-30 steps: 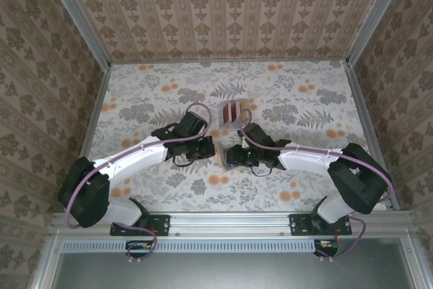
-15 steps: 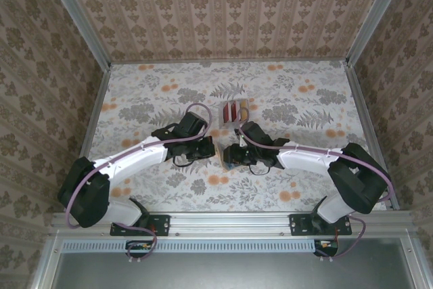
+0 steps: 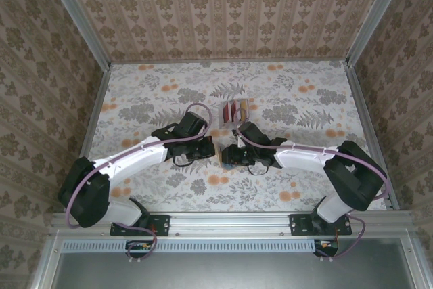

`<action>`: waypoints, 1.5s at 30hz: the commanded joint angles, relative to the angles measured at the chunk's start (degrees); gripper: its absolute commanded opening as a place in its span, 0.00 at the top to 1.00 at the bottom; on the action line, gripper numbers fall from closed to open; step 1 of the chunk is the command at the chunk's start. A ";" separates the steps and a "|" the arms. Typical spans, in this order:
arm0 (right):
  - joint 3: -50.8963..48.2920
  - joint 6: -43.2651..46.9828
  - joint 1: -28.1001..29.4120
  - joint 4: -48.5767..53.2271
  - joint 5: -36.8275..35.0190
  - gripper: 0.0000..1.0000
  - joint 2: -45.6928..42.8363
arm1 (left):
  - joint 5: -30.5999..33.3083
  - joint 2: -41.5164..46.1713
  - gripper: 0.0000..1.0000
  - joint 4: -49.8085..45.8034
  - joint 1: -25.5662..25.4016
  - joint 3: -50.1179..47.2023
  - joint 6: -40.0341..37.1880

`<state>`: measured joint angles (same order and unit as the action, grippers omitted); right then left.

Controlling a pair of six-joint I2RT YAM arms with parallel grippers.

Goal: Put the credit cards into the card holder
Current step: Flip over the card slot on the card holder, then place the card holder at the center of the table.

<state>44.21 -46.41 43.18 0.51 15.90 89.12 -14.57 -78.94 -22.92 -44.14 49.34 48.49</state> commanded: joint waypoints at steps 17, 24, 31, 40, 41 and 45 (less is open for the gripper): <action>-2.06 1.01 -1.87 2.67 -1.82 0.77 -2.76 | 0.51 -0.06 0.97 -0.07 0.77 -1.24 0.07; -3.45 0.29 -2.91 1.83 -1.58 0.81 -2.46 | 0.84 0.02 0.97 0.04 1.43 -2.92 -0.15; -4.65 0.68 -3.89 3.22 -2.52 0.73 -3.91 | 2.58 1.49 0.92 0.57 3.03 -6.70 0.29; -3.49 4.61 -5.85 11.61 -7.04 0.68 -8.45 | 2.88 0.81 0.61 -0.66 6.11 -7.28 -1.88; -3.64 4.79 -6.40 11.97 -7.19 0.68 -9.03 | 2.87 0.82 0.59 -1.09 6.61 -6.88 -2.40; -3.53 5.49 -7.90 12.86 -7.29 0.66 -11.31 | 3.13 1.15 0.55 -3.79 8.46 -4.15 -5.18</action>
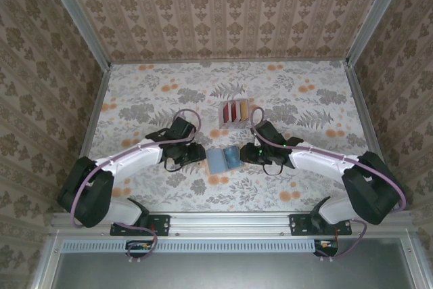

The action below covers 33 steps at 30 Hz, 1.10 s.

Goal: Put the credit cards into the card holder
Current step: Place the card holder at the center of the table, then pick up the credit card from the storage box.

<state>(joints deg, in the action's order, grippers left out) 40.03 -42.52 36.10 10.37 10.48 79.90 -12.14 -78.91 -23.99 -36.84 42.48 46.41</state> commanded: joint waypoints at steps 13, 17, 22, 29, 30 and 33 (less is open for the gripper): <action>10.29 6.51 -5.69 7.59 -2.56 0.62 -0.63 | -2.69 -7.87 0.52 -11.41 8.48 24.96 -17.47; 16.11 8.68 -7.48 9.18 -2.57 0.61 3.64 | -8.81 -15.27 0.52 -13.37 9.86 34.90 -19.73; 25.22 10.25 -9.23 11.80 -2.18 0.60 9.73 | -16.31 -24.49 0.52 -15.53 10.32 46.72 -19.95; 41.47 12.33 -10.74 23.92 -1.74 0.58 18.56 | -20.00 -33.20 0.52 -16.97 12.66 57.72 -18.93; 43.58 12.69 -11.07 25.18 -1.56 0.57 19.69 | -20.18 -33.79 0.52 -16.72 12.82 58.20 -18.73; 47.86 12.71 -11.49 26.77 -1.52 0.57 22.99 | -20.86 -34.47 0.52 -14.80 13.19 56.75 -17.64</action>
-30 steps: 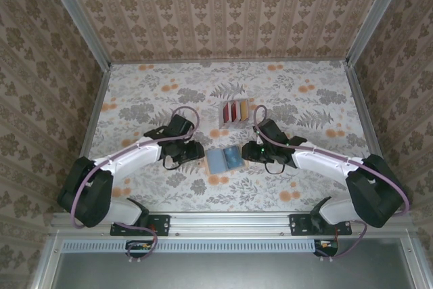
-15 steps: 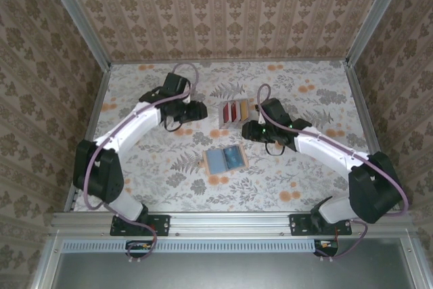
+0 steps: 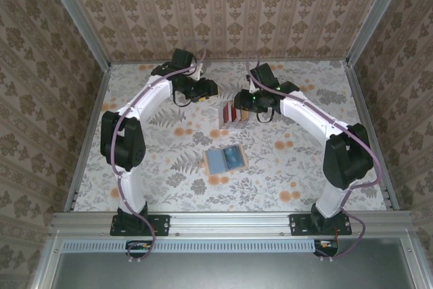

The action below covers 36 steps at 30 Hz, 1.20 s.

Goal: Put the credit cards into the card holder
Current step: Pick up the credit card from the storage box.

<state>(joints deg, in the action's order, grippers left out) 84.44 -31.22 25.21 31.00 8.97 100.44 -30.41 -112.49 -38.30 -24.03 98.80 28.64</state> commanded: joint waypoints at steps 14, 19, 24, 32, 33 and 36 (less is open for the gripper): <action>7.99 0.17 0.54 4.19 -3.76 0.57 12.70 | 0.18 0.26 0.52 -1.82 0.83 -3.02 -3.71; 9.94 0.85 0.89 5.42 -5.39 0.57 14.80 | 0.27 -0.47 0.52 -2.79 1.00 -2.12 -3.97; 13.58 1.39 2.24 7.47 -6.63 0.57 17.71 | -0.08 -0.21 0.52 -2.63 1.22 -1.91 -3.53; 17.09 3.36 5.28 12.19 -16.83 0.56 20.08 | -0.96 1.19 0.52 -2.74 3.58 -1.50 -3.18; 16.76 3.30 5.29 11.98 -17.29 0.56 19.82 | -1.05 1.43 0.52 -2.65 3.72 -1.72 -3.03; 16.10 3.39 5.29 11.14 -17.41 0.56 19.14 | -1.14 1.74 0.52 -2.44 3.82 -1.76 -2.97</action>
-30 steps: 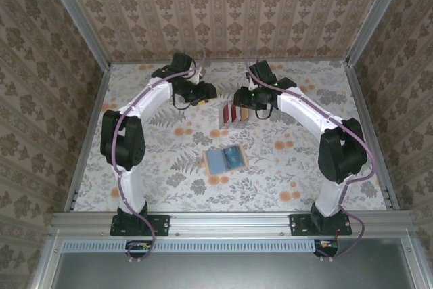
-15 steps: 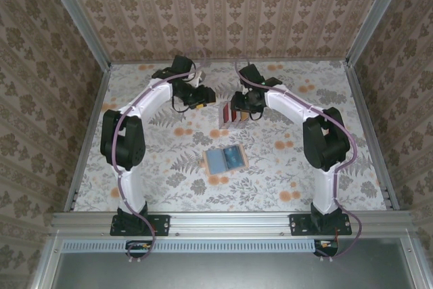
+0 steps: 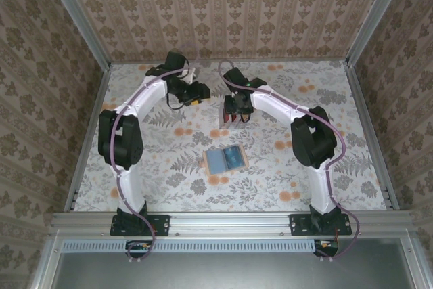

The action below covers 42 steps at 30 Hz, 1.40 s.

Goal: Put the credit cards into the card holder
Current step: Pick up the credit card from the storage box.

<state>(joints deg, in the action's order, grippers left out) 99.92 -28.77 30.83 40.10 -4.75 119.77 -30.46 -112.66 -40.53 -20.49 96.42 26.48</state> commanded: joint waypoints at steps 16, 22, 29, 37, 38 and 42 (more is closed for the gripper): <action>1.84 0.30 -0.38 2.18 -0.78 0.55 2.76 | -2.41 3.00 0.52 0.18 1.37 0.63 -0.23; 2.35 0.08 -0.33 2.09 0.69 0.55 3.81 | -2.76 3.10 0.52 0.45 1.68 0.53 0.12; 2.29 -0.76 0.28 -1.31 6.22 0.55 4.20 | -2.93 3.19 0.51 0.80 1.77 0.35 0.33; 2.55 -1.02 0.55 -2.07 7.29 0.55 5.46 | -2.97 3.33 0.51 1.10 1.80 0.11 0.68; 2.83 -0.65 0.55 -1.55 7.10 0.55 5.96 | -2.94 3.29 0.51 1.13 1.86 0.17 0.62; 3.03 0.02 0.55 -0.46 6.00 0.55 6.47 | -3.03 3.24 0.51 1.19 1.86 0.00 0.70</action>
<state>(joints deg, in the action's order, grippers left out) 101.97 -28.84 30.98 38.81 0.47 124.07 -32.40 -112.01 -39.88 -19.27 96.42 26.55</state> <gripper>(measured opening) 0.452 0.486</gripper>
